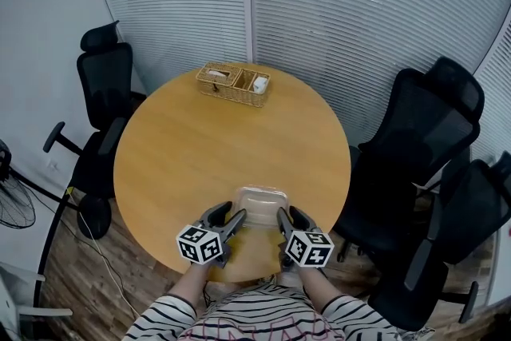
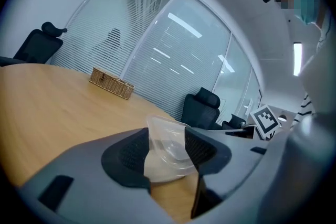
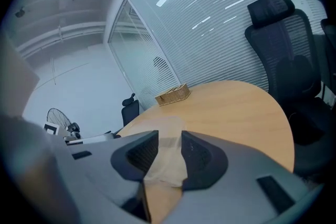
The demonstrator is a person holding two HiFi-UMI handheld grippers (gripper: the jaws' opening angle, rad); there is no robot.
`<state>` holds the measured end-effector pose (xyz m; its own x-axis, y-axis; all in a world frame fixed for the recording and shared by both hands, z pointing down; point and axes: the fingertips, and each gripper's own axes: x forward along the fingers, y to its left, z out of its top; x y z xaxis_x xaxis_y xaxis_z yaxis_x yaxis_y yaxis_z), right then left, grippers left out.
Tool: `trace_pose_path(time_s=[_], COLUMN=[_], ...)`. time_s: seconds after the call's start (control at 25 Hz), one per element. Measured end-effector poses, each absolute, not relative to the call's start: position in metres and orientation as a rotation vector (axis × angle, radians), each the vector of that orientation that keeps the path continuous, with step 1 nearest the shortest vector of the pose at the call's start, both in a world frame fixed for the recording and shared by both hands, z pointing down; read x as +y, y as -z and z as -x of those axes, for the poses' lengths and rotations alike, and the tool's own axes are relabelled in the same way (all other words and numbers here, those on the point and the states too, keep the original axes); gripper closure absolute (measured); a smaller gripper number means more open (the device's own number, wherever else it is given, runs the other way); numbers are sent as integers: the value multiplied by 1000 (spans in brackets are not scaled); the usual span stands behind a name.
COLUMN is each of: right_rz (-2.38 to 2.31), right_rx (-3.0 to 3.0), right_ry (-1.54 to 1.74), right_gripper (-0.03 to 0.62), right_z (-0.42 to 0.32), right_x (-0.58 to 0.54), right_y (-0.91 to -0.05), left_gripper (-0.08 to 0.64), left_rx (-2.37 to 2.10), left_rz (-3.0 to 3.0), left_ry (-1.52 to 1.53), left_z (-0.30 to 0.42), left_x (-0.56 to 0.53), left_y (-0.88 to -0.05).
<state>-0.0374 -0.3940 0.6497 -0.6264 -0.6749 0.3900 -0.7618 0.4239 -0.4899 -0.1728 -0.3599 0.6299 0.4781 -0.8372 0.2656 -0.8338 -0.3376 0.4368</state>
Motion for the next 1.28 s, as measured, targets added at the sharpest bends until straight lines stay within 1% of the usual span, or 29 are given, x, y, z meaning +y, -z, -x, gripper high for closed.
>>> trace_pose_path(time_s=[0.12,0.2,0.4,0.64,0.8,1.28], right_rz=[-1333,-1354,-1396,-1435,-1473,-1542], right_rx=[-2580,-2612,-2667,-2701,-2697,-2711], right_ry=[-1019,-1024,-988,-965,-970,-903], right_gripper=[480,494,503,515,539,548], right_z=[35,36,40,44,43,45], right_x=[-388,-382,-366,-340,-317,-252], right_y=[-629,-615,-584,-559,-550,-520], left_gripper=[339,349,434,486,495,508], left_rx=[-1384,-1386,-1411,-1430,-1431,-1377], left_rz=[-2228,-2240,-2245,-2239,-2235,-2292], left_ry=[67,87,139,177,198,254], left_z=[178,184,196,206,209,212], left_x=[-353,-347,-330,-304,-281,-205], left_y=[-610,-600,-578,-557,-546,-513])
